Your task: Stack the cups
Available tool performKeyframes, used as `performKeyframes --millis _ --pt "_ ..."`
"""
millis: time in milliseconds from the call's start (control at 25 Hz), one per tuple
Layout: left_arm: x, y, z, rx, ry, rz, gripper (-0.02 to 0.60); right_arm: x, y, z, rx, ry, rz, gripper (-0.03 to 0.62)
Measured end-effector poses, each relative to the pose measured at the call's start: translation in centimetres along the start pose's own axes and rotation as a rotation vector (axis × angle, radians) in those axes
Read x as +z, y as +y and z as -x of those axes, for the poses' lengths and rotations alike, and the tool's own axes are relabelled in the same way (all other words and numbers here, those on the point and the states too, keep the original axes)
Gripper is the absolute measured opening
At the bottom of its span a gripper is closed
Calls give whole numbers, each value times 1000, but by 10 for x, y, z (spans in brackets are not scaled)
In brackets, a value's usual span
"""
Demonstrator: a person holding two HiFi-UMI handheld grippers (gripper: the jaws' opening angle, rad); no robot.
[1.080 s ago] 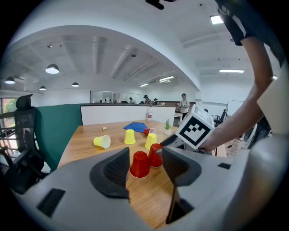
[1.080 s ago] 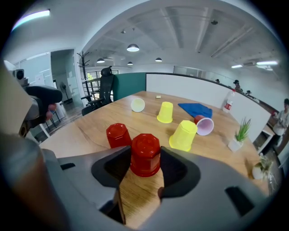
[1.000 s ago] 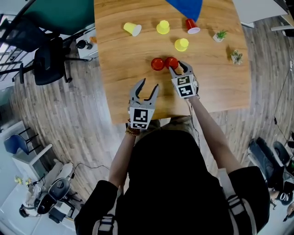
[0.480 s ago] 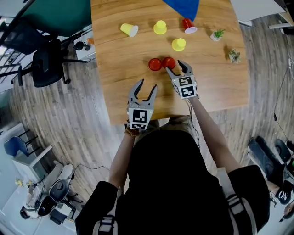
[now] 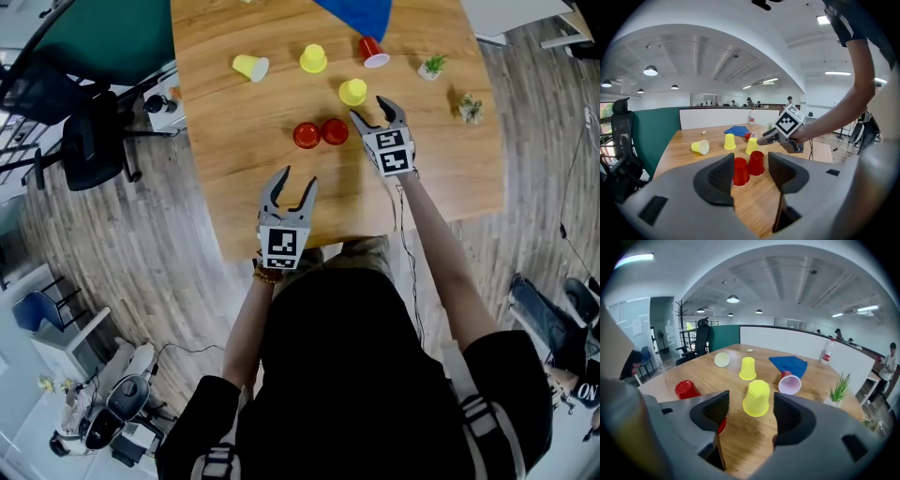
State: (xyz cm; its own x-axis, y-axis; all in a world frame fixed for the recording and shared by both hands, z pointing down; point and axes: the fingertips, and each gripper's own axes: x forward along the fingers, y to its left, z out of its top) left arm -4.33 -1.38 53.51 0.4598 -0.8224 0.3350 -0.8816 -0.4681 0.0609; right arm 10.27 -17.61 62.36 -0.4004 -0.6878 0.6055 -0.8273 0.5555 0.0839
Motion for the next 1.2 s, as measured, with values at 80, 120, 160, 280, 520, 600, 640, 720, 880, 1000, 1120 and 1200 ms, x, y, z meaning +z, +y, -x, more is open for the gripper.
performKeyframes --millis 80,120,160,280,520,600,640,720,880,1000,1120,1200 --pt "1 0 0 2 3 -5 244 -2 -9 -10 -12 15 -5 311" --pt "2 1 1 4 5 -6 244 -2 -12 -15 -17 18 -10 311" --pt "2 2 1 7 6 -6 244 -2 -15 -20 -18 22 -13 311" --pt "-1 4 2 16 13 -9 244 -6 -17 -34 -8 40 -21 310" --pt "-3 3 1 19 25 -8 244 -9 -18 -53 9 70 -47 305" --pt "-2 2 0 18 25 -7 244 -8 -17 -56 15 76 -39 278" --pt "-2 1 0 18 25 -7 244 -7 -17 -57 20 76 -37 266" --pt "-2 1 -1 17 25 -6 244 -5 -17 -58 22 72 -34 222" --pt "-1 0 -2 12 25 -12 244 6 -16 -49 14 46 -24 218" --pt "-1 -2 -4 7 21 -13 244 14 -19 -31 -5 15 -17 216" --pt "1 -4 -5 -1 17 -14 244 13 -17 -9 -15 -5 -24 215" --pt "1 -5 -6 -8 14 -12 244 6 -12 6 -16 -4 -24 215"
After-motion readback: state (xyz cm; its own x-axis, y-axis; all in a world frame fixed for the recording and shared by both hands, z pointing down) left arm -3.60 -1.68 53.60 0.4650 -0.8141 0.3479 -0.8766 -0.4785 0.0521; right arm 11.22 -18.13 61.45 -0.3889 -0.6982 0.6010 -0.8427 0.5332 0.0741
